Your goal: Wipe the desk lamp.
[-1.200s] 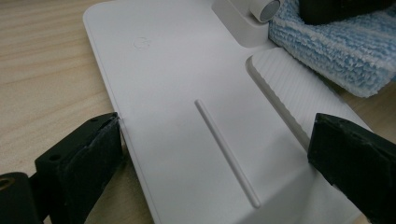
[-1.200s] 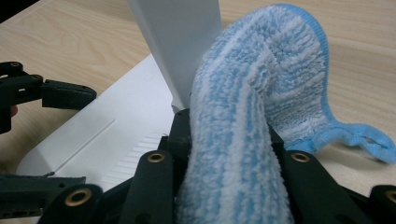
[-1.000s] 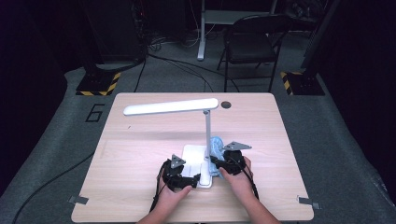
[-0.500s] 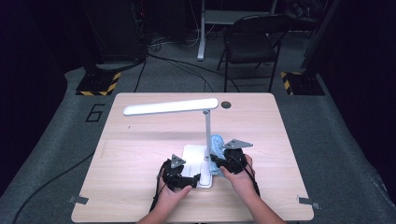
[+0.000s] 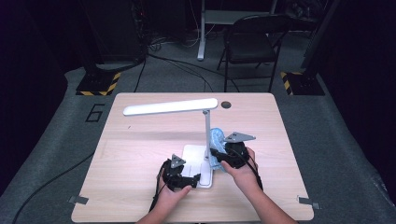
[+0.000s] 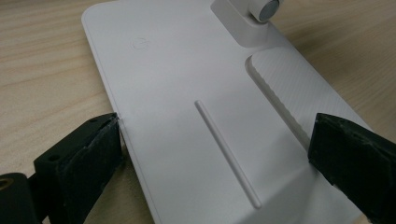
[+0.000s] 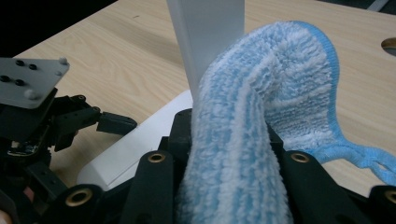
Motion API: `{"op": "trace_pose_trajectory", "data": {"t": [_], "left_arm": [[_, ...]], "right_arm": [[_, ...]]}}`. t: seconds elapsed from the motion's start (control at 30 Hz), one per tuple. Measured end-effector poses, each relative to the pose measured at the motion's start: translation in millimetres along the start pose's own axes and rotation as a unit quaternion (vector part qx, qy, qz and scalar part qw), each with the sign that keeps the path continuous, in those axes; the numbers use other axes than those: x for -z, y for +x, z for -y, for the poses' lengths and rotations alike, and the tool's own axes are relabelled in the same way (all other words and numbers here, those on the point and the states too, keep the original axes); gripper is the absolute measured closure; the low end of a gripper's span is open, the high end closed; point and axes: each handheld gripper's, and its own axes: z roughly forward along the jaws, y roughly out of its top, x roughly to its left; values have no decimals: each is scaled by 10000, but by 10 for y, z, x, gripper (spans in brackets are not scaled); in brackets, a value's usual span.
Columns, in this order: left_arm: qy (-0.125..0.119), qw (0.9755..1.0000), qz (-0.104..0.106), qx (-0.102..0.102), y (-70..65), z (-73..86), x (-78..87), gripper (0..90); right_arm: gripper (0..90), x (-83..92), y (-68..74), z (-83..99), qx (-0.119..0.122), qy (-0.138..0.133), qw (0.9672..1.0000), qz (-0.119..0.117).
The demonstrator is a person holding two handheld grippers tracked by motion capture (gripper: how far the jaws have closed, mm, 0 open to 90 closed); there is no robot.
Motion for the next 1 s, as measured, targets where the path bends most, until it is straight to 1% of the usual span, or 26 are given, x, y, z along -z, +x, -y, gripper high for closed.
{"op": "trace_pose_trajectory", "data": {"t": [0.03,0.1,0.13,0.17,0.2,0.33,0.4,0.43,0.47,0.53,0.63,0.77,0.9,1.0], "left_arm": [[16,10000,2,-1,0,-1,2,28],[3,10000,2,-6,1,0,0,28],[-1,10000,1,0,0,0,0,28],[2,10000,1,-3,0,0,0,28],[1,10000,8,8,0,0,-1,28],[5,10000,0,-3,0,0,1,28],[-1,10000,-2,8,-1,0,0,28],[2,10000,-2,1,0,0,0,28],[6,10000,2,0,0,0,1,28],[2,10000,2,2,0,0,1,28],[4,10000,5,-1,0,0,1,28],[15,10000,23,17,-2,1,1,28],[17,10000,14,11,-2,1,2,28],[30,10000,9,4,-2,0,4,28]], "right_arm": [[671,15,8,-18,-6,2,10000,-1],[671,40,12,-55,67,-23,10000,9],[671,53,19,-71,35,-27,10000,-2],[671,61,13,-89,98,-47,9999,-28],[671,74,19,-106,79,-31,10000,-20],[671,116,30,-166,151,-40,9999,-2],[671,132,37,-188,143,-85,9999,5],[670,142,32,-203,201,-71,9998,-13],[671,146,39,-211,175,-129,9998,-7],[670,168,42,-236,212,-96,9997,-19],[670,193,47,-273,231,-153,9996,-27],[670,232,52,-325,226,-163,9996,-53],[670,279,51,-390,353,-198,9992,-61],[670,316,66,-442,376,-221,9990,-53]]}}
